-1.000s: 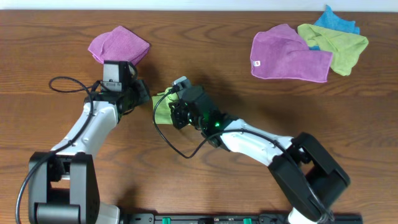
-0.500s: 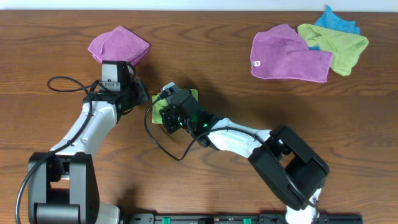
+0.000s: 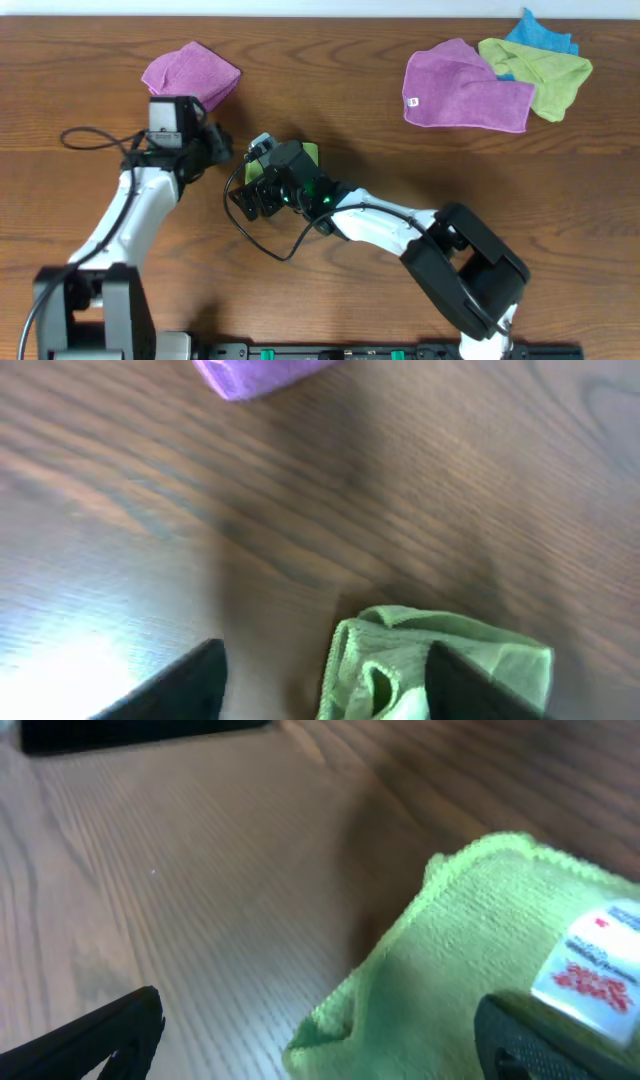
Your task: Fold the cloth
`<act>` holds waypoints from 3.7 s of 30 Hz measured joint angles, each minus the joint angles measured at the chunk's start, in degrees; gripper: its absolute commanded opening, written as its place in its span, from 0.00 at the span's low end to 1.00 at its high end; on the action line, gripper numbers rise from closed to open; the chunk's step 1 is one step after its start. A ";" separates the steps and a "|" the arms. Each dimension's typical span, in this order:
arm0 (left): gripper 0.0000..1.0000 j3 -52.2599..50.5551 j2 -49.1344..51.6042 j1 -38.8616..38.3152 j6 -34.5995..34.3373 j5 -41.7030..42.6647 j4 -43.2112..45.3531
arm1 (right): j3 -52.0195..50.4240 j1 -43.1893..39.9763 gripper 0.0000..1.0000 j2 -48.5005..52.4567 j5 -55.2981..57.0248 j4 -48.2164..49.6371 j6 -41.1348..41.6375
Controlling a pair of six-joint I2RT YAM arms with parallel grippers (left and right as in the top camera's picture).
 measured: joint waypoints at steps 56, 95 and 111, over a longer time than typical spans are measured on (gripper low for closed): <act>1.00 -23.50 -0.79 -8.17 -30.77 12.79 26.18 | -17.62 -30.77 0.99 -69.29 6.05 -59.95 -1.27; 0.06 13.77 9.20 -5.33 -21.68 6.80 17.97 | -17.68 -30.82 0.99 -69.29 5.68 -60.63 -2.19; 0.06 19.56 20.74 -0.44 -19.69 0.68 27.30 | -17.68 -30.82 0.99 -69.29 5.68 -60.63 -2.19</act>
